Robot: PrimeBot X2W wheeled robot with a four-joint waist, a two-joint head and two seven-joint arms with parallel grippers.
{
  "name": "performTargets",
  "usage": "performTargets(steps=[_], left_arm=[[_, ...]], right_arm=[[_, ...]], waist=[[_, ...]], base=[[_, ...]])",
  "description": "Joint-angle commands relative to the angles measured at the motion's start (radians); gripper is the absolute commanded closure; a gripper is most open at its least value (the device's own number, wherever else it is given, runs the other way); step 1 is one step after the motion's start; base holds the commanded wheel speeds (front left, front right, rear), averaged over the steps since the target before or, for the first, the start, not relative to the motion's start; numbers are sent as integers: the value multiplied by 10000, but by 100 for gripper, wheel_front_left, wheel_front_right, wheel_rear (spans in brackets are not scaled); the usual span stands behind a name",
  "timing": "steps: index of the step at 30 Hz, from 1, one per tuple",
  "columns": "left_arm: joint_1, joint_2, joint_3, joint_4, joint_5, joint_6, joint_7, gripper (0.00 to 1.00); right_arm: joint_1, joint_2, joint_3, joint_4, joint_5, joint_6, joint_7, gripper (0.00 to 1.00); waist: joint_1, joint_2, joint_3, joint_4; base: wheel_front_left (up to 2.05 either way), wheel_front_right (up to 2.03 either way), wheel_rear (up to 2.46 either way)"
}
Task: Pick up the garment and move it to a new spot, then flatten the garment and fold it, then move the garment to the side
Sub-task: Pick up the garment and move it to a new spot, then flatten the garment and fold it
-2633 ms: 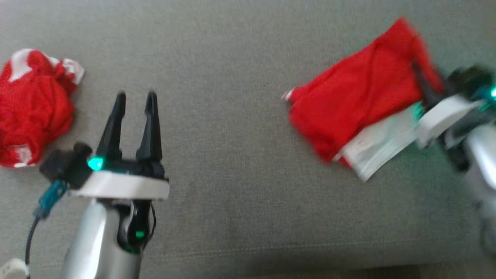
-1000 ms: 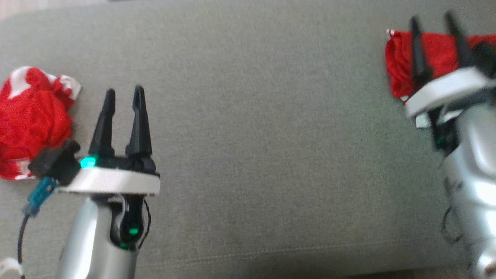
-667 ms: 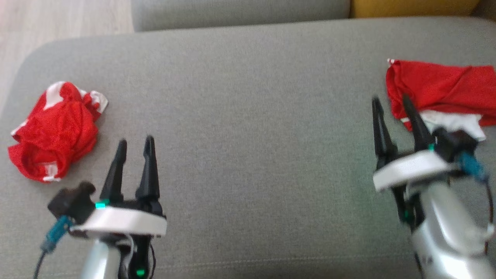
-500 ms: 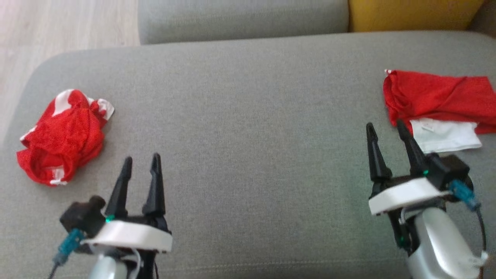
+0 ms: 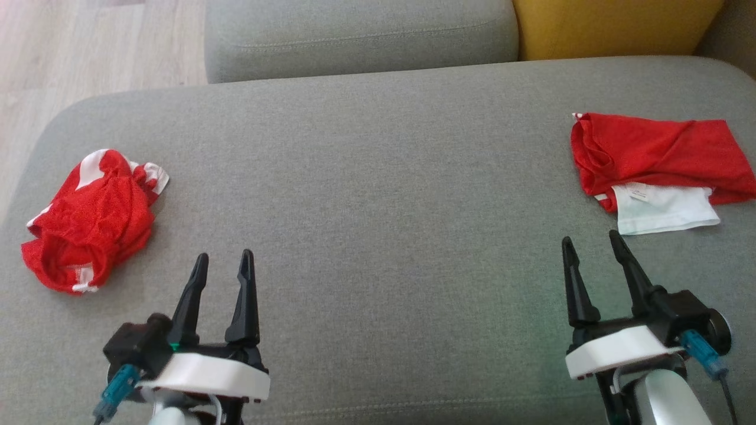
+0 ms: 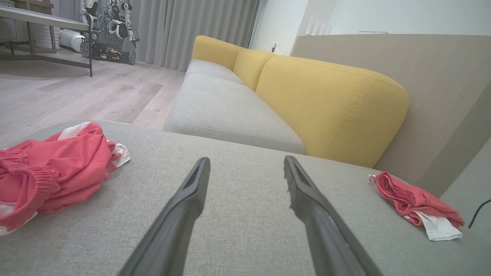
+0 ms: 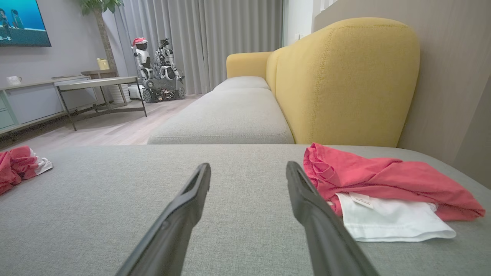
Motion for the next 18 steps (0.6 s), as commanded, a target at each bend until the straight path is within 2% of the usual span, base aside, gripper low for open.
performTargets(steps=[1, 15, 18], left_arm=[[-266, 75, 353, -397, 98, 34, -53, 0], [-379, 75, 350, -374, 126, -21, -53, 0], [-408, 75, 328, -350, 105, -31, -53, 0]], right_arm=[[-246, 35, 305, -444, 3, -7, -107, 0], [-299, 40, 284, -594, 314, -7, -108, 0], [-325, 40, 252, -567, 664, -7, -108, 0]], waist=[[1, 0, 37, -56], [1, 0, 202, -152], [1, 0, 255, -146]], base=[[0, 0, 0], [0, 0, 0], [0, 0, 0]])
